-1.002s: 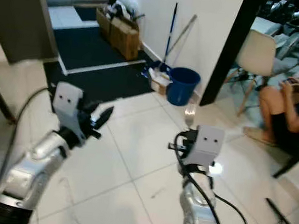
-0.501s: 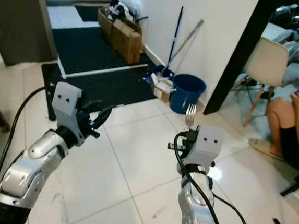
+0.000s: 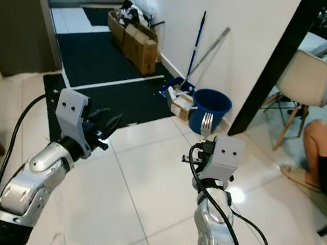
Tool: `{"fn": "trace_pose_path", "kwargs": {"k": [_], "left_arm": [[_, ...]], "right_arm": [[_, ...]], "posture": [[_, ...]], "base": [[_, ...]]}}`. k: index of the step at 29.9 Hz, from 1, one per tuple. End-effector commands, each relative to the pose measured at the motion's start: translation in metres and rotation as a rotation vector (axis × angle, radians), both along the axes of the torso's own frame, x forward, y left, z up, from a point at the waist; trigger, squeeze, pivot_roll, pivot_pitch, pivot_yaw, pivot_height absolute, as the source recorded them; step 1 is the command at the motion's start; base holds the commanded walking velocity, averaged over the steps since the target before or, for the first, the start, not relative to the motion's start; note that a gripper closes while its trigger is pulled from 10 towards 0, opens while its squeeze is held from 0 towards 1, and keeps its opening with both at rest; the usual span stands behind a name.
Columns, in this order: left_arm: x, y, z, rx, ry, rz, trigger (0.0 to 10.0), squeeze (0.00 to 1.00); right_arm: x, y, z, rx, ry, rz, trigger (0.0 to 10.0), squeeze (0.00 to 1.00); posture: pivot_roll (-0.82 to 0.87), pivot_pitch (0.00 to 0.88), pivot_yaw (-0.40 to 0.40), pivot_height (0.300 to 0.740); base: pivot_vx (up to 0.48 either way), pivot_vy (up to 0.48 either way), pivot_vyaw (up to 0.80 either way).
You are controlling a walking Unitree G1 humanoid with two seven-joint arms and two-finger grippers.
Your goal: Setting the table
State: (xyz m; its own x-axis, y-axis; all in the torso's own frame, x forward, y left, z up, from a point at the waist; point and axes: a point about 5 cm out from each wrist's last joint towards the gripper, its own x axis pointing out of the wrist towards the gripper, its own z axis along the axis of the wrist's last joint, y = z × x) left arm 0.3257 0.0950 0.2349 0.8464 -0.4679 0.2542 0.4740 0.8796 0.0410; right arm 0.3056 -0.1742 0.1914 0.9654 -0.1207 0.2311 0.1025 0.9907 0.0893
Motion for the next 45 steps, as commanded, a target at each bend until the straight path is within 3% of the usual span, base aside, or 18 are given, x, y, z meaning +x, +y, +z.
{"fn": "trace_pose_path", "kwargs": {"k": [1, 26, 42, 45], "left_arm": [[0.0, -0.004, -0.004, 0.012, 0.013, -0.01, 10.0, 0.0], [0.0, -0.004, -0.008, 0.017, 0.035, -0.005, 10.0, 0.0], [-0.009, -0.006, -0.036, 0.055, 0.191, -0.001, 10.0, 0.0], [-0.013, -0.007, -0.044, 0.077, 0.206, 0.008, 10.0, 0.0]], "right_arm": [[-0.001, -0.003, -0.002, 0.006, 0.003, -0.01, 10.0, 0.0], [-0.004, 0.004, 0.001, 0.006, -0.026, 0.026, 10.0, 0.0], [-0.005, 0.005, 0.0, 0.013, -0.021, 0.053, 10.0, 0.0], [-0.006, 0.006, -0.001, 0.051, -0.024, 0.077, 10.0, 0.0]], "posture": [[0.0, 0.098, 0.069, 0.74], [0.0, 0.107, 0.071, 0.74], [0.0, 0.109, 0.071, 0.74], [0.0, 0.109, 0.071, 0.74]], "base": [[0.48, 0.0, 0.0], [0.474, 0.0, 0.0], [0.0, 0.0, 0.0], [0.0, 0.0, 0.65]]}}
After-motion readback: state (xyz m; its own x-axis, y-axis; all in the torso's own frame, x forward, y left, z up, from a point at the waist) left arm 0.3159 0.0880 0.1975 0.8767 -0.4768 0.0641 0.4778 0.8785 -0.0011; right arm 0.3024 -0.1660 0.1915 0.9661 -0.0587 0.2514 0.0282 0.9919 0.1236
